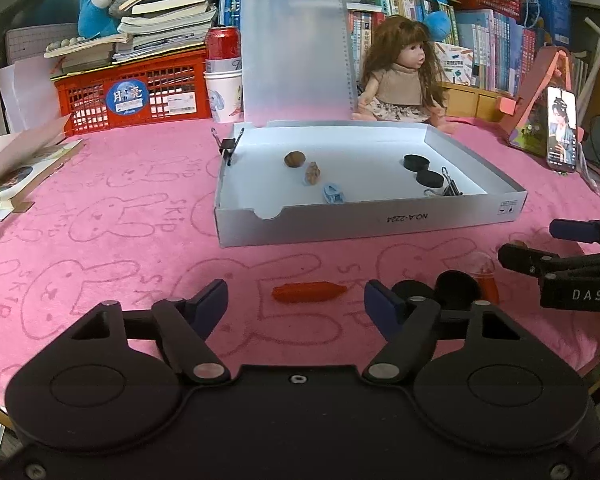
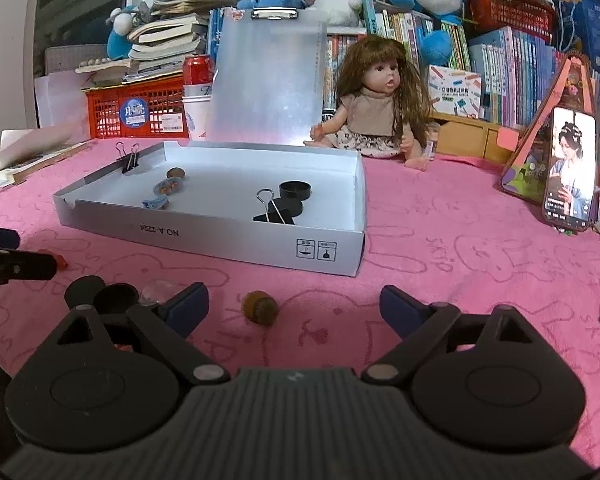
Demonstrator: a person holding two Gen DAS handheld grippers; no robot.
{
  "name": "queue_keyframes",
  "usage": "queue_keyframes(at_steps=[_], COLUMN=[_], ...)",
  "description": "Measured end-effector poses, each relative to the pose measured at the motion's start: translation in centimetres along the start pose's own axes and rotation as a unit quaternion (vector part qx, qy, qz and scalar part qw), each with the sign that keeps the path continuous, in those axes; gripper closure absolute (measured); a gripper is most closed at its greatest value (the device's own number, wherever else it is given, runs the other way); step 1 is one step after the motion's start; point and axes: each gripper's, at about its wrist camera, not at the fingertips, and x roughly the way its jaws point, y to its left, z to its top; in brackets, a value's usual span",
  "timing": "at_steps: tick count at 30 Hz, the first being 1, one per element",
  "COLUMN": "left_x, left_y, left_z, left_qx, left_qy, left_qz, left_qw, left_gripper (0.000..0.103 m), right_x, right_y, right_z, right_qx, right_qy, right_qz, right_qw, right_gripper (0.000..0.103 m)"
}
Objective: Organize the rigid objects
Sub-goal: 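Grasp the brown acorn with the right tool while the left grasps the red stick piece, then carry the acorn over the box with the right tool while the left carries the red piece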
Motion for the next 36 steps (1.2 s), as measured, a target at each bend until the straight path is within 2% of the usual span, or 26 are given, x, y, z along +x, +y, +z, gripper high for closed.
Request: queue_keyframes(at_steps=[6,8,10,12,20,22,36], left_x=[0.8,1.1,1.2,1.2,0.9,0.8,-0.3], left_y=[-0.4,-0.5,-0.6,-0.8,-1.5,-1.6,-2.0], left_z=[0.0,-0.1,-0.2,-0.3,-0.7,-0.7,0.4], left_qx=[-0.019,-0.025,-0.027,-0.028,-0.011,-0.012,0.001], left_qy=[0.006,0.009,0.004,0.000,-0.007,-0.005,-0.014], left_qz=[-0.005,-0.005,0.004,0.013,0.023,0.017,0.010], left_qw=[0.9998,0.9996,0.9996,0.9995,0.9996,0.9998,0.9998], left_gripper=[0.041,0.042,0.047,0.059,0.061,0.061,0.061], right_x=[0.0,0.1,0.1,0.0,-0.2,-0.3,-0.9], right_y=[0.6,0.7,0.8,0.9,1.5,1.8,1.7], right_z=[-0.2,-0.3,-0.4,-0.4,-0.4,-0.4,0.7], right_qx=[-0.012,-0.013,-0.014,-0.012,-0.006,-0.011,0.007], right_qy=[0.001,0.002,0.002,0.001,0.004,0.002,0.000], right_qz=[0.006,0.010,0.010,0.014,0.026,0.022,0.026], right_qw=[1.000,1.000,1.000,1.000,1.000,1.000,1.000], right_gripper=[0.016,0.023,0.028,0.034,0.075,0.079,0.079])
